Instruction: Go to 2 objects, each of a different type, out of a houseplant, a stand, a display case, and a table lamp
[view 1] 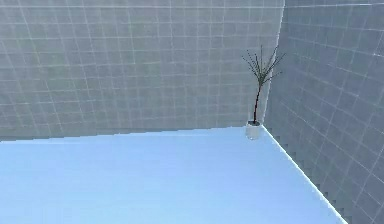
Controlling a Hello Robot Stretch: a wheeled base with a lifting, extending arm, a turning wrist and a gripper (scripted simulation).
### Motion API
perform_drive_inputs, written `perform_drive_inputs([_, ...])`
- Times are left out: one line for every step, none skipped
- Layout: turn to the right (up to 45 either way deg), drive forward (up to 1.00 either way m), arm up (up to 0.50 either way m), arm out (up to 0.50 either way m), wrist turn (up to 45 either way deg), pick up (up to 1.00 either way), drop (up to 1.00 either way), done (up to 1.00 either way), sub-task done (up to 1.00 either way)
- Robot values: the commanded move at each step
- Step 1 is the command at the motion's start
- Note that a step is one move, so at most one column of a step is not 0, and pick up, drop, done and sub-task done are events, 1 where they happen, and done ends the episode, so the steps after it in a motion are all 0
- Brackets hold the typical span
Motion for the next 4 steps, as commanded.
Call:
perform_drive_inputs([0.0,1.00,0.00,0.00,0.0,0.00,0.00,0.00,0.00])
perform_drive_inputs([-3.0,0.00,0.00,0.00,0.0,0.00,0.00,0.00,0.00])
perform_drive_inputs([0.0,0.65,0.00,0.00,0.0,0.00,0.00,0.00,0.00])
perform_drive_inputs([45.0,0.00,0.00,0.00,0.0,0.00,0.00,0.00,0.00])
